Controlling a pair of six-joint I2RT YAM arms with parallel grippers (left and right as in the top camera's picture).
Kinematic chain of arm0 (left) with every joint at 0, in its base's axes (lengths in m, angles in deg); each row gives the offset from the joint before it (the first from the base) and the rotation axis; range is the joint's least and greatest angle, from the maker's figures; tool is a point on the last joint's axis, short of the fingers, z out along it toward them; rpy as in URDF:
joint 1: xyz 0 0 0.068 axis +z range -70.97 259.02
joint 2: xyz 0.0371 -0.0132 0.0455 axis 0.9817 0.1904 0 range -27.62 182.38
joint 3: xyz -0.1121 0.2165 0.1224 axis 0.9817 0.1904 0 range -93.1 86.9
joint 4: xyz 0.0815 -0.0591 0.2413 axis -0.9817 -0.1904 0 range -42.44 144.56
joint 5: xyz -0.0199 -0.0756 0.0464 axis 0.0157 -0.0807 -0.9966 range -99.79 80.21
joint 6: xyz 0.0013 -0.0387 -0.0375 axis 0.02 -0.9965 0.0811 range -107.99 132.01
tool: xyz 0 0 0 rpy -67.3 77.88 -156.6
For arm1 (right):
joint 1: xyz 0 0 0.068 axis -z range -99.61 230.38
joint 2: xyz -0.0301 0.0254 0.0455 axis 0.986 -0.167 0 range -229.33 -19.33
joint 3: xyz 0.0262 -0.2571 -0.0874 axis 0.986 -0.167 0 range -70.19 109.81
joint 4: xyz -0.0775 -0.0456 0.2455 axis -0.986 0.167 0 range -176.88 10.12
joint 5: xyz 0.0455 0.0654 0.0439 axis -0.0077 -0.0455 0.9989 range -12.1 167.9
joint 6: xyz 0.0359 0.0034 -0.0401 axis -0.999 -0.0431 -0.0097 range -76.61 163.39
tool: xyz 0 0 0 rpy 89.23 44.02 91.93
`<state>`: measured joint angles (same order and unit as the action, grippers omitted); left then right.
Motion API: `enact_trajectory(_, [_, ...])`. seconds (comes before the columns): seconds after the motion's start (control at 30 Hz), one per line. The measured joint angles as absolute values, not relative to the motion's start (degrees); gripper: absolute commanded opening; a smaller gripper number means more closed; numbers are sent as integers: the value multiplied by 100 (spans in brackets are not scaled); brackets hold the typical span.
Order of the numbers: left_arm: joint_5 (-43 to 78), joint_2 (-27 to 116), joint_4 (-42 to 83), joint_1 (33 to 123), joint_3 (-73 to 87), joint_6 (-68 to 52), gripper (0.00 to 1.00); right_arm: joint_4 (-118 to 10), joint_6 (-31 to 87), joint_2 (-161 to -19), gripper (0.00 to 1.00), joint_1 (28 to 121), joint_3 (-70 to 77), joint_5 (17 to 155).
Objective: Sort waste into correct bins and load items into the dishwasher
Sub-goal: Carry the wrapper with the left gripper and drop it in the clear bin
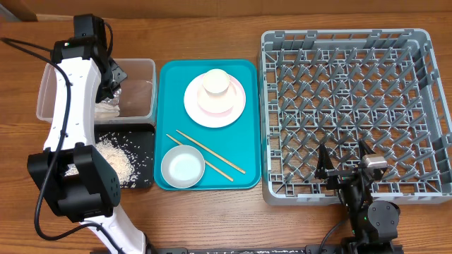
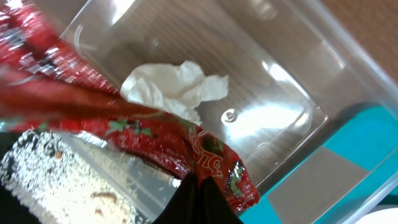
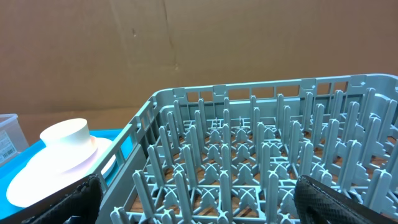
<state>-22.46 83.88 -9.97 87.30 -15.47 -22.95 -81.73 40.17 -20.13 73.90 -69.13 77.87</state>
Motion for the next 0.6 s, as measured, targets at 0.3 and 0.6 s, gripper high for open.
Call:
enact_trajectory(0.3, [-2224,8393,-617,8730,-1547,-2203,11,-8171,4013,-2013,100,7390,-6913,7787])
enact_trajectory(0.6, [-2184,8607,-536,8730,-1536,-2094,100,-8173,4013,-2013,100,7390,-6913,7785])
